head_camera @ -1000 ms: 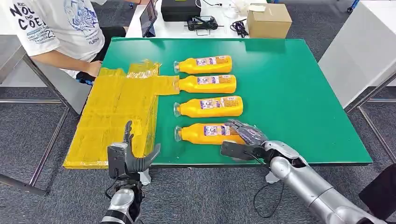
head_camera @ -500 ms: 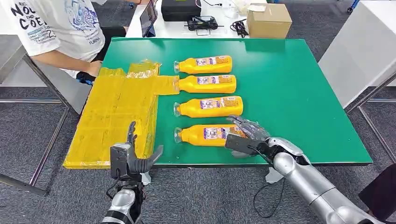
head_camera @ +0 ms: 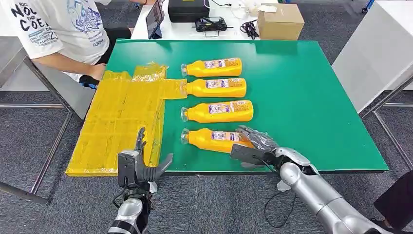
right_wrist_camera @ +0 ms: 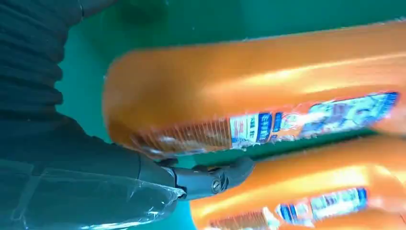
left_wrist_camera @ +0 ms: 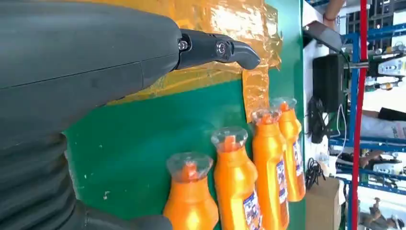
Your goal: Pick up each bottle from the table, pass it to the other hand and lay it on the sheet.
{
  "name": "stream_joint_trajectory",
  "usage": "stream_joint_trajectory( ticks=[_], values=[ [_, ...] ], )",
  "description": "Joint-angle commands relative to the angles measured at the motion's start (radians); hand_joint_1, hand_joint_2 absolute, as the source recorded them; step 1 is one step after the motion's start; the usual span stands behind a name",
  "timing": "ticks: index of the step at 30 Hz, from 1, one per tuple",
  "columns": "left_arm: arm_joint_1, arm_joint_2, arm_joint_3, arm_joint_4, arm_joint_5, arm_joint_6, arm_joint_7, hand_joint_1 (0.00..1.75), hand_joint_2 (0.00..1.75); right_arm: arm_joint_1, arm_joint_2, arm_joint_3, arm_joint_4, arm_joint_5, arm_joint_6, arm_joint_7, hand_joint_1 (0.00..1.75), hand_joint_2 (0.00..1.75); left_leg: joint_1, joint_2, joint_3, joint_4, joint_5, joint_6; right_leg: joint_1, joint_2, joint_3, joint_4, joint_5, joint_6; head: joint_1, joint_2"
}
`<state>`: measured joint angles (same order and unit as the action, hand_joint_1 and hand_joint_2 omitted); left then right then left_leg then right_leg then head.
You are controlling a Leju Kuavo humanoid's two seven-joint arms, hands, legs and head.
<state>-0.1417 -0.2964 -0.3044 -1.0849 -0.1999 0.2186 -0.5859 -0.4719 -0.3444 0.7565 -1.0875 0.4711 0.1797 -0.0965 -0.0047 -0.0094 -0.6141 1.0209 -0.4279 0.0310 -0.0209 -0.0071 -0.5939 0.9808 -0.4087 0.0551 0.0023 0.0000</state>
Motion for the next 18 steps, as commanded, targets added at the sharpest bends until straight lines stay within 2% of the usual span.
stream_joint_trajectory(
  ticks=[1,5,14,18],
  values=[
    [-0.013,0.021,-0.022,0.04,-0.003,0.002,0.019,0.0,1.75,-0.099,0.106,0.019,0.233,0.086,-0.072,0.034,0.0,1.75,0.0,0.003,0.002,-0.001,-0.001,-0.001,0.0,0.003,0.001,0.0,0.0,-0.001,0.0,0.0],
    [-0.002,0.021,-0.019,0.033,-0.007,-0.002,0.023,0.0,1.75,-0.121,0.115,0.019,0.251,0.141,-0.089,0.041,0.0,1.75,0.001,0.007,0.007,-0.001,-0.003,-0.003,0.002,0.007,0.005,-0.001,-0.001,-0.004,0.0,0.0],
    [-0.002,0.012,-0.007,0.037,-0.001,-0.006,0.019,0.0,1.75,-0.146,0.117,0.004,0.243,0.138,-0.063,0.032,0.0,1.75,0.0,0.002,0.001,0.0,0.0,-0.001,0.0,0.002,0.0,0.0,0.0,-0.001,0.0,0.0],
    [-0.002,0.012,-0.007,0.037,-0.001,-0.006,0.019,0.0,1.75,-0.146,0.117,0.004,0.243,0.138,-0.063,0.032,0.0,1.75,0.001,0.003,0.004,0.0,-0.002,-0.002,0.001,0.003,0.002,0.0,-0.001,-0.002,0.0,0.0]
  ],
)
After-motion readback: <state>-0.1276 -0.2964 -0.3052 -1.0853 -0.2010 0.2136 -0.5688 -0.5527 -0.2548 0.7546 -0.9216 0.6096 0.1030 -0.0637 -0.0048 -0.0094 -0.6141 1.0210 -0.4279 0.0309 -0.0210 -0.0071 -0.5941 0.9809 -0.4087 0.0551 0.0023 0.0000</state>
